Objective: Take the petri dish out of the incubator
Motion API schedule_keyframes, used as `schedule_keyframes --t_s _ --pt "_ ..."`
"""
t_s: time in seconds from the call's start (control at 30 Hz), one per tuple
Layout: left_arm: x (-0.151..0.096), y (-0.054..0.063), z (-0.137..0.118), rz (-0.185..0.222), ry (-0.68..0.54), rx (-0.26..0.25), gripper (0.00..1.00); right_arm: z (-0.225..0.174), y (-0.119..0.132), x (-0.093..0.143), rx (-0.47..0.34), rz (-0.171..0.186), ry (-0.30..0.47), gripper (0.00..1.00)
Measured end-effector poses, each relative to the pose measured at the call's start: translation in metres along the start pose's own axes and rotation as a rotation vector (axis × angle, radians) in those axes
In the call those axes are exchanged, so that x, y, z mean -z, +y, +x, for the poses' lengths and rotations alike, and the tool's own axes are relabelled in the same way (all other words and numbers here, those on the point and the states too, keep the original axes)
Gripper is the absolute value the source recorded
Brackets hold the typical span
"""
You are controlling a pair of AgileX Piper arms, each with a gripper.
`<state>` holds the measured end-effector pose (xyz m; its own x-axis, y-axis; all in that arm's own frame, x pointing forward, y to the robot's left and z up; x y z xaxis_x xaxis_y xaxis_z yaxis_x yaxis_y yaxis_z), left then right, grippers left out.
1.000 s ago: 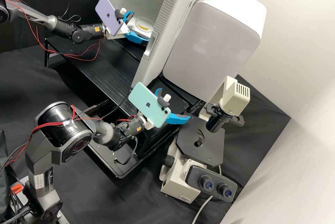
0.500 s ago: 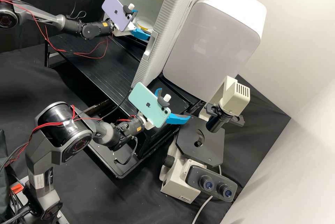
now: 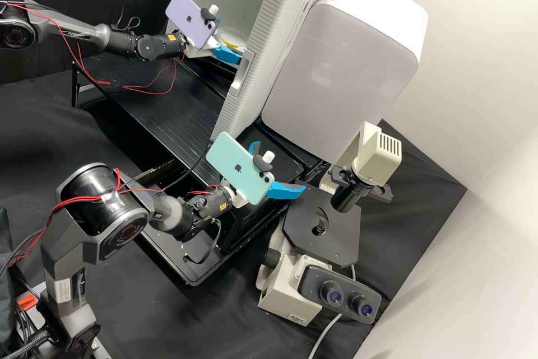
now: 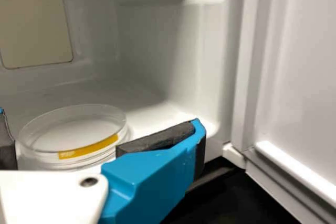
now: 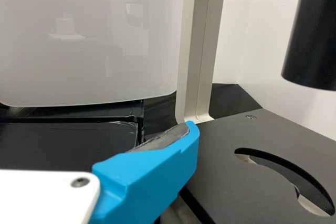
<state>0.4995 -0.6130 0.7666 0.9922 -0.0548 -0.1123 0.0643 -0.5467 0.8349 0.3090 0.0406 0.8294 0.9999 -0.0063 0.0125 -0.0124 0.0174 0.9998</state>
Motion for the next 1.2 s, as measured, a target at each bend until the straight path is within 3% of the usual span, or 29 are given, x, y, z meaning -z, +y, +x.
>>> schedule_keyframes --t_s 0.2,0.33,0.4,0.87,1.03,1.2 --pt "0.01 -0.003 0.003 -0.004 0.022 0.006 1.0 0.0 0.0 0.0 0.0 0.0 0.0 1.0" --pt "0.013 -0.013 0.007 -0.022 0.034 0.028 1.0 0.0 0.0 0.0 0.0 0.0 0.0 1.0" --pt "0.013 -0.014 0.007 0.0 0.034 0.03 1.0 0.0 0.0 0.0 0.0 0.0 0.0 1.0" --pt "0.013 -0.013 0.008 -0.014 0.037 0.026 1.0 0.0 0.0 0.0 0.0 0.0 0.0 1.0" --pt "0.013 -0.012 0.008 -0.039 0.037 0.023 1.0 0.0 0.0 0.0 0.0 0.0 0.0 1.0" --pt "0.015 -0.016 0.006 -0.088 0.026 -0.022 1.0 0.0 0.0 0.0 0.0 0.0 0.0 1.0"
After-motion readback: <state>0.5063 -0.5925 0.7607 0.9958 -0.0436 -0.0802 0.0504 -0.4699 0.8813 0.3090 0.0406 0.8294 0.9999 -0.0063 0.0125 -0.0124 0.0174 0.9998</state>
